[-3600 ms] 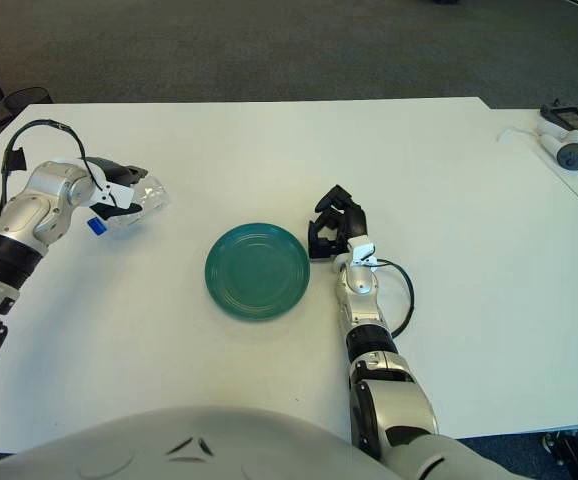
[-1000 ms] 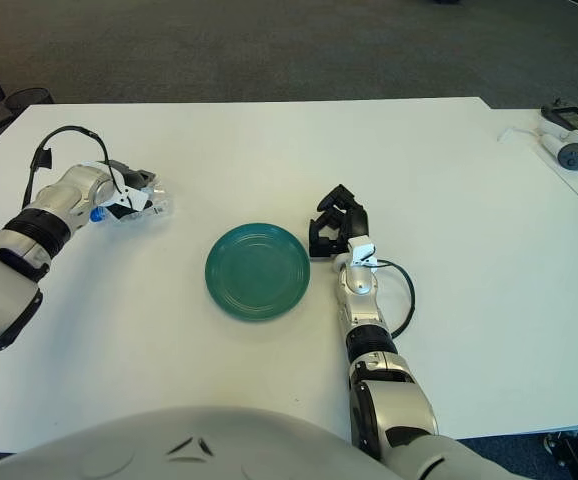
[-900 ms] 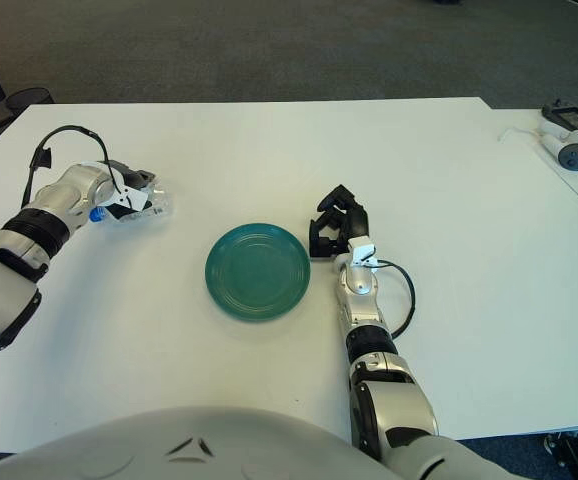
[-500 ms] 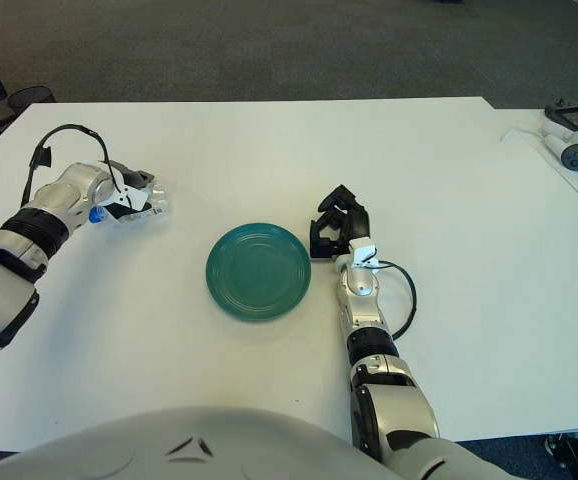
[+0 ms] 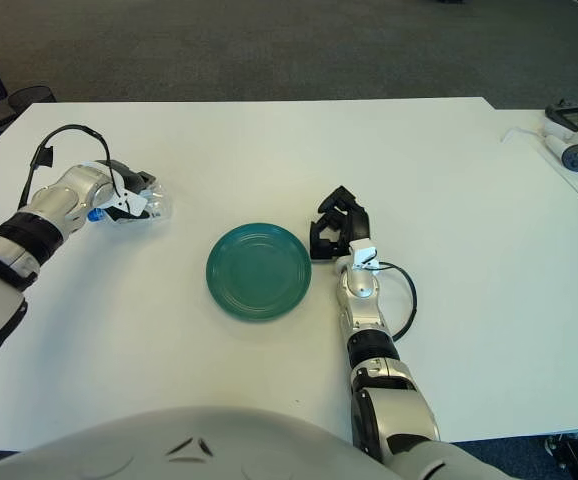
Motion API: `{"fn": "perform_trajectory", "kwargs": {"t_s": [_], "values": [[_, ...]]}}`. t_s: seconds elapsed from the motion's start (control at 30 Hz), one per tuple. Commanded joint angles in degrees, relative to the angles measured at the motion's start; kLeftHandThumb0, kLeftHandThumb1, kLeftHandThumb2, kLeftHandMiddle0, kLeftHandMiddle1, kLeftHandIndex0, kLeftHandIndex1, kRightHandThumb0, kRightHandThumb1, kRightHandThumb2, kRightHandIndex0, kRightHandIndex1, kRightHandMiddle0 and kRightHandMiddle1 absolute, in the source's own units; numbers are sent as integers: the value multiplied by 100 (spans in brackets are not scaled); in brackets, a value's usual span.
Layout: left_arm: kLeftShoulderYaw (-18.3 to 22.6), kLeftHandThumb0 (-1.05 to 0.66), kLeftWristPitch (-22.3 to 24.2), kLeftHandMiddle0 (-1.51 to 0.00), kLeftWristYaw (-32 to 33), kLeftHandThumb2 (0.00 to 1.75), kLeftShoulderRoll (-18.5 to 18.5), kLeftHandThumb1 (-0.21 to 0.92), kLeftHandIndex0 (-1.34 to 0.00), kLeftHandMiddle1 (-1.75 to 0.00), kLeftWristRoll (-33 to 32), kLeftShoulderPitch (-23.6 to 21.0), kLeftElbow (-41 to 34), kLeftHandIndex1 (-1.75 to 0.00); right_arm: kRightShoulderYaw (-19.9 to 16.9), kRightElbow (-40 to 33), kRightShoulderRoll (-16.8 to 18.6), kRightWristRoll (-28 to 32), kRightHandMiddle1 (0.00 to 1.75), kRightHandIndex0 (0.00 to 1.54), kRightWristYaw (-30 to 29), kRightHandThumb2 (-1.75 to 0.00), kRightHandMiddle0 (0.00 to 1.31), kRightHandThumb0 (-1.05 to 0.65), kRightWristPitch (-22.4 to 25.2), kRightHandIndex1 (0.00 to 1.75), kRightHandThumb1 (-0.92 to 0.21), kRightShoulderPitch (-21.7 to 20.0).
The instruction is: Put the bottle into the plate.
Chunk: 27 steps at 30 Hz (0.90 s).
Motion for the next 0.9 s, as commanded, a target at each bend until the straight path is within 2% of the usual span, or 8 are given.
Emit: {"fn": "perform_trajectory", "kwargs": {"t_s": [0.0,0.27,0.33,0.4,0.6,0.63,0.7,0.87], "values": [[-222,-97,-20,-26,-342,57,169,92,0,-19,233,496,-475,-36,60,515,190,17,175,95,40,-165,65,0,697,154,4,1082],[-593,-103,-321,-23,-423,65,346,92,0,-20,790,545,-756,-40,113,344,195,-81,175,96,-103,-165,66,0,818,153,4,1181],[-711,-101,703,-19,-214,73,-183,92,0,-69,1111,1016,-488,-61,116,313,198,-56,175,96,-70,-165,66,0,819,153,5,1200],[-649,-97,1419,-20,477,66,-668,92,0,-61,1120,1319,303,-69,123,283,206,-43,175,96,-61,-166,66,0,825,153,5,1221],[-732,-98,1115,-21,523,66,-852,92,0,-53,1050,923,947,-84,136,144,232,-13,175,96,-56,-166,66,0,913,153,5,1289],[-1157,-98,744,-21,495,66,-429,92,0,-53,1643,796,326,-85,137,115,235,-4,175,96,-46,-166,66,0,934,153,5,1301],[-1727,-102,270,-10,464,79,221,92,0,-122,2494,645,-685,-121,147,54,245,-2,175,96,-45,-166,66,0,966,154,5,1332],[-1610,-103,498,-8,460,87,385,92,0,-164,2738,838,-1135,-154,161,-54,256,3,175,95,-54,-166,66,0,1020,154,5,1388]]}}
